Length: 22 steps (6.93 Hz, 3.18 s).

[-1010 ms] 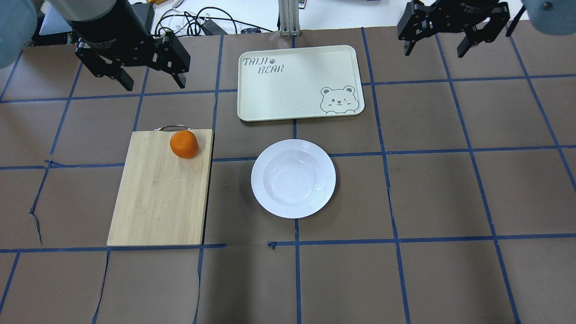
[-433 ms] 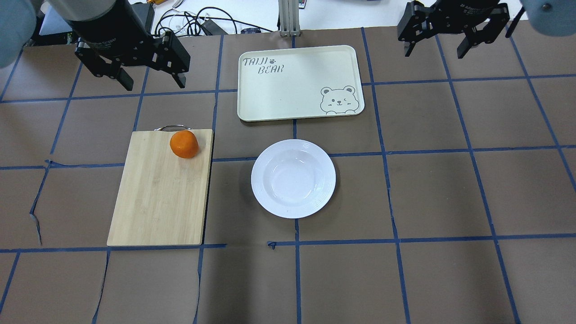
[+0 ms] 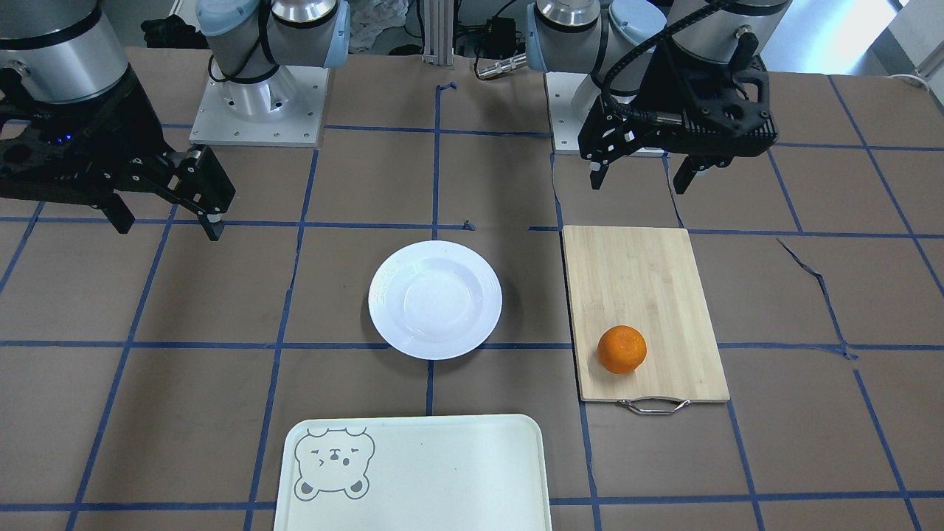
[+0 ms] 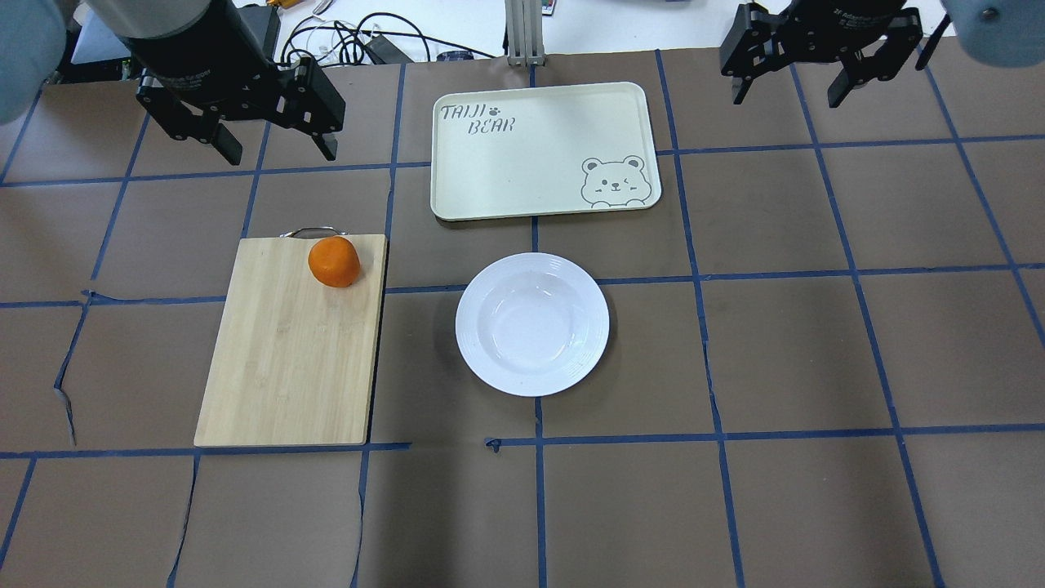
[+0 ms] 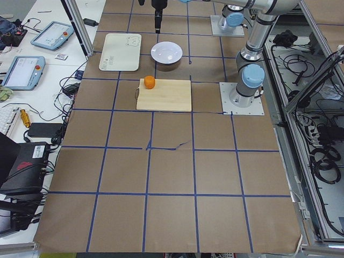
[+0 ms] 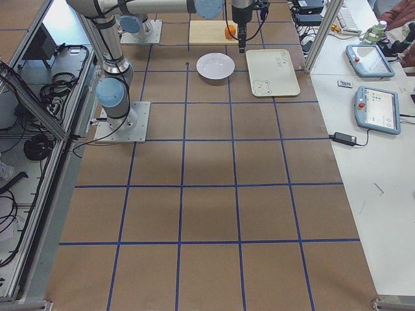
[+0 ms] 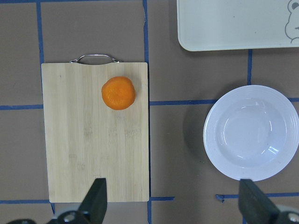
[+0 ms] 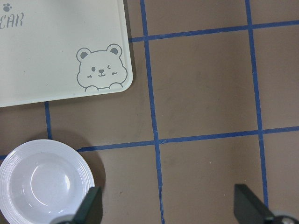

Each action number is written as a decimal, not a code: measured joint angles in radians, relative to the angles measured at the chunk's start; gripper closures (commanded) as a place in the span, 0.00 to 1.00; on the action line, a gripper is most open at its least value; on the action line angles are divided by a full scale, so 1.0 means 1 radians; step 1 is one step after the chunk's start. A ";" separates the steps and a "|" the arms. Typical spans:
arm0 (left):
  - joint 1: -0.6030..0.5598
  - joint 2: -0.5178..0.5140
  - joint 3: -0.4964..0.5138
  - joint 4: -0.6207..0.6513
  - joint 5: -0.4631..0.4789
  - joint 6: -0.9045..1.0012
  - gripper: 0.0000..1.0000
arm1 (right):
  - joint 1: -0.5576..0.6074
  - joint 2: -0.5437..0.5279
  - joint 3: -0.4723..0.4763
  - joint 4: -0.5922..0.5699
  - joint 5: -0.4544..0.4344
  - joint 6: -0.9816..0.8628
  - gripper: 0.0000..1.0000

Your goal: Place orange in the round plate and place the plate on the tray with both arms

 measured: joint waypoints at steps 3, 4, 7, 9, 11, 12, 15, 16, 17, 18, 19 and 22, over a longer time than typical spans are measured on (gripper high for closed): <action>0.000 0.000 -0.001 0.000 0.000 0.000 0.00 | 0.000 -0.003 0.003 0.000 0.001 0.000 0.00; 0.000 0.000 -0.001 0.000 0.000 0.001 0.00 | 0.000 -0.003 0.003 0.000 0.003 0.000 0.00; 0.000 0.000 0.000 0.000 0.000 0.002 0.00 | 0.000 -0.002 0.003 0.000 0.009 0.003 0.00; 0.004 -0.005 0.005 0.000 -0.001 0.005 0.00 | 0.000 -0.002 0.003 0.000 0.010 0.003 0.00; 0.010 -0.058 0.004 -0.002 0.010 0.005 0.00 | 0.000 -0.002 0.003 0.000 0.011 0.003 0.00; 0.019 -0.108 -0.012 0.009 0.029 0.004 0.00 | 0.000 -0.002 0.003 0.000 0.011 0.003 0.00; 0.094 -0.323 -0.133 0.264 0.080 0.068 0.00 | 0.000 -0.002 0.003 0.000 0.011 0.003 0.00; 0.115 -0.377 -0.151 0.316 0.089 0.082 0.00 | 0.000 -0.001 0.003 0.000 0.010 0.003 0.00; 0.123 -0.412 -0.166 0.350 0.092 0.084 0.00 | 0.000 -0.002 0.003 0.000 0.010 0.003 0.00; 0.126 -0.435 -0.176 0.366 0.088 0.080 0.00 | 0.000 -0.002 0.003 0.000 0.009 0.003 0.00; 0.127 -0.452 -0.179 0.372 0.079 0.077 0.00 | 0.000 -0.002 0.003 0.000 0.009 0.003 0.00; 0.125 -0.466 -0.177 0.375 0.043 0.074 0.06 | 0.000 -0.002 0.003 0.000 0.009 0.004 0.00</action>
